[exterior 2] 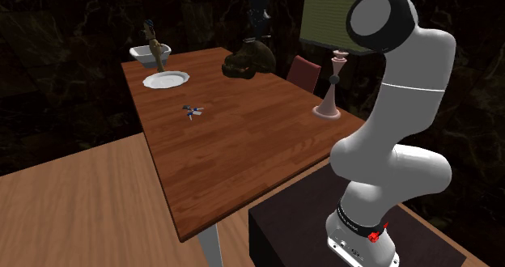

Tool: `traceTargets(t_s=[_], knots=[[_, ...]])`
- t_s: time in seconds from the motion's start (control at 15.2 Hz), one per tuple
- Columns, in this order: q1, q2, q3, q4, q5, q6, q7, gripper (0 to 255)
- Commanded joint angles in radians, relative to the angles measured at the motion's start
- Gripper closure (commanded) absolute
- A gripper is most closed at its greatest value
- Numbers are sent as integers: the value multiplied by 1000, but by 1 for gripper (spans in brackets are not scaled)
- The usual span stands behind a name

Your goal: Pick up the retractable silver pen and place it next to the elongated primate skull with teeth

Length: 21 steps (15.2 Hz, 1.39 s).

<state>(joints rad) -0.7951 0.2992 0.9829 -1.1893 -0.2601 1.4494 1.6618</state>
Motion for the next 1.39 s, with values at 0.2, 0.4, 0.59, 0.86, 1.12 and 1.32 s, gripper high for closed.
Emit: traceTargets(t_s=[0.2, 0.4, 0.59, 0.86, 1.12, 1.32], knots=[[116, 168, -55, 183, -129, -52, -16, 255], [66, 138, -44, 89, -102, 11, -16, 255], [27, 114, -35, 8, -82, 68, -17, 255], [-14, 88, -28, -84, -61, 138, -19, 255], [-45, 70, -23, -165, -47, 202, -20, 255], [-63, 60, -21, -219, -40, 248, -20, 255]])
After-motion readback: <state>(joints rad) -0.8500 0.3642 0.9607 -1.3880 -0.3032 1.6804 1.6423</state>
